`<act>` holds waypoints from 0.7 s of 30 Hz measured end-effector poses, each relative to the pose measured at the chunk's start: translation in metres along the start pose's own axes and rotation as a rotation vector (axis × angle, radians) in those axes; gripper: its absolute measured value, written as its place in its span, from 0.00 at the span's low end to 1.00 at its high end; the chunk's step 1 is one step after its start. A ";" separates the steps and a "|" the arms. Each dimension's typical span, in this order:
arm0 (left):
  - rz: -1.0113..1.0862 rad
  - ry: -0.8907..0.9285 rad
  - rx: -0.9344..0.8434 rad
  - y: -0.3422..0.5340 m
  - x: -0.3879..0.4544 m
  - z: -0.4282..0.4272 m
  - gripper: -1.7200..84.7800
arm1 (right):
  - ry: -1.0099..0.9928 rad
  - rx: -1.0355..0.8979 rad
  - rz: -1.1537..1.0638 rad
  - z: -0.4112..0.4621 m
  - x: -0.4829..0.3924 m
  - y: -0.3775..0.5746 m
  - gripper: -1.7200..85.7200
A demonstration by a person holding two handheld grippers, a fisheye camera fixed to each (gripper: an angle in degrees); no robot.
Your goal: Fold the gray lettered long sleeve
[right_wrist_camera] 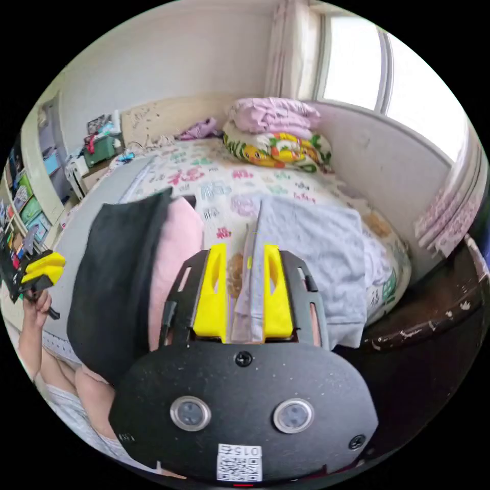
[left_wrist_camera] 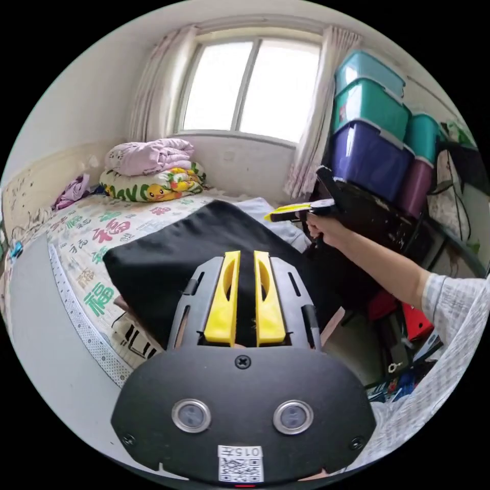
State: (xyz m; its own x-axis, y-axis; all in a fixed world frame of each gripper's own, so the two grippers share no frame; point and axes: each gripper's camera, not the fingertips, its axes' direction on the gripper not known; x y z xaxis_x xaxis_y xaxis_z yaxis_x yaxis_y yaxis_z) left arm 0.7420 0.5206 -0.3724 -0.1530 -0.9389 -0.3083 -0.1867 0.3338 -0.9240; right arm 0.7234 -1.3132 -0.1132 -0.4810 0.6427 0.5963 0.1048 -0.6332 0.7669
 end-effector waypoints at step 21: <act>0.079 -0.205 -0.128 0.064 0.036 0.119 0.08 | -0.007 0.124 0.227 -0.072 0.117 0.012 0.02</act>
State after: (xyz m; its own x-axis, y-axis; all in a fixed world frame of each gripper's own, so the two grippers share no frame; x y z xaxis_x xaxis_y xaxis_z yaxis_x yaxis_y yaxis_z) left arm 0.8400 0.4985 -0.4699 0.0255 -0.9027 -0.4295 -0.3054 0.4021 -0.8632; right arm 0.6060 -1.2770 -0.0516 -0.4271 0.4935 0.7576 0.3150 -0.7042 0.6363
